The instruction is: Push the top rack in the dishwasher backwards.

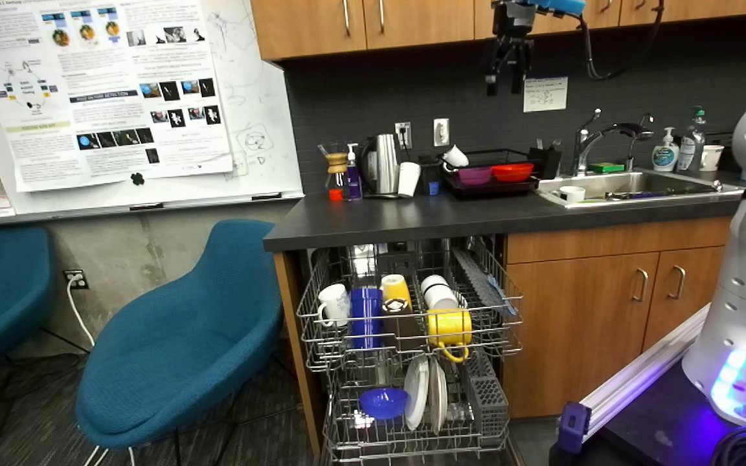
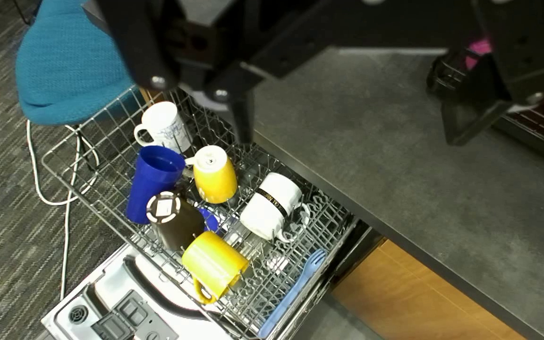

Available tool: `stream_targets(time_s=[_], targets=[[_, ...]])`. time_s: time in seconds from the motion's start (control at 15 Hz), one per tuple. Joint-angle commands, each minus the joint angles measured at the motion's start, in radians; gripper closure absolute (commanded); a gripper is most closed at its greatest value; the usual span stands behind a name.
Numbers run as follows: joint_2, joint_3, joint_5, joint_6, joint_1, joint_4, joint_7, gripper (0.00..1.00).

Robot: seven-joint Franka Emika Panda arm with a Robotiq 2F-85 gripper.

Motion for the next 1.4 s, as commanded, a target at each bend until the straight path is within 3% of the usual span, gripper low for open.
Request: stream_targets(time_s=[0.0,0.93,1.33], targets=[[0.001,0.006,0.003,-0.002,-0.007,0.002,-0.002,0.0],[0.001,0.006,0.003,-0.002,-0.007,0.002,-0.002,0.0],[0.017,0.039,-0.004,-0.099,0.03,0.011,-0.059,0.0]])
